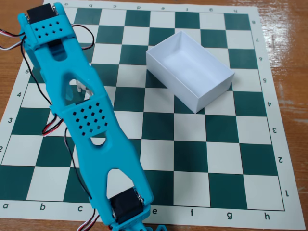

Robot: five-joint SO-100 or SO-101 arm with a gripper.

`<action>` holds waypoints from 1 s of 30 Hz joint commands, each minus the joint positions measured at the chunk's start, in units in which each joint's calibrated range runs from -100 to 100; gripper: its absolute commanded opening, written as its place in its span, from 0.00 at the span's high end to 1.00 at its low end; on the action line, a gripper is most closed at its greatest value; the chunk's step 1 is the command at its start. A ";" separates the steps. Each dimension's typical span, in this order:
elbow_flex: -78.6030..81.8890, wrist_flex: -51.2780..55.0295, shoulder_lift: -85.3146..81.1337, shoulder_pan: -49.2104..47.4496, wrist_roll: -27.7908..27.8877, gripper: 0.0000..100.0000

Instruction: Grab the toy horse and put it in the box.

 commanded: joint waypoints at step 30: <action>-8.37 0.27 11.34 4.87 0.57 0.67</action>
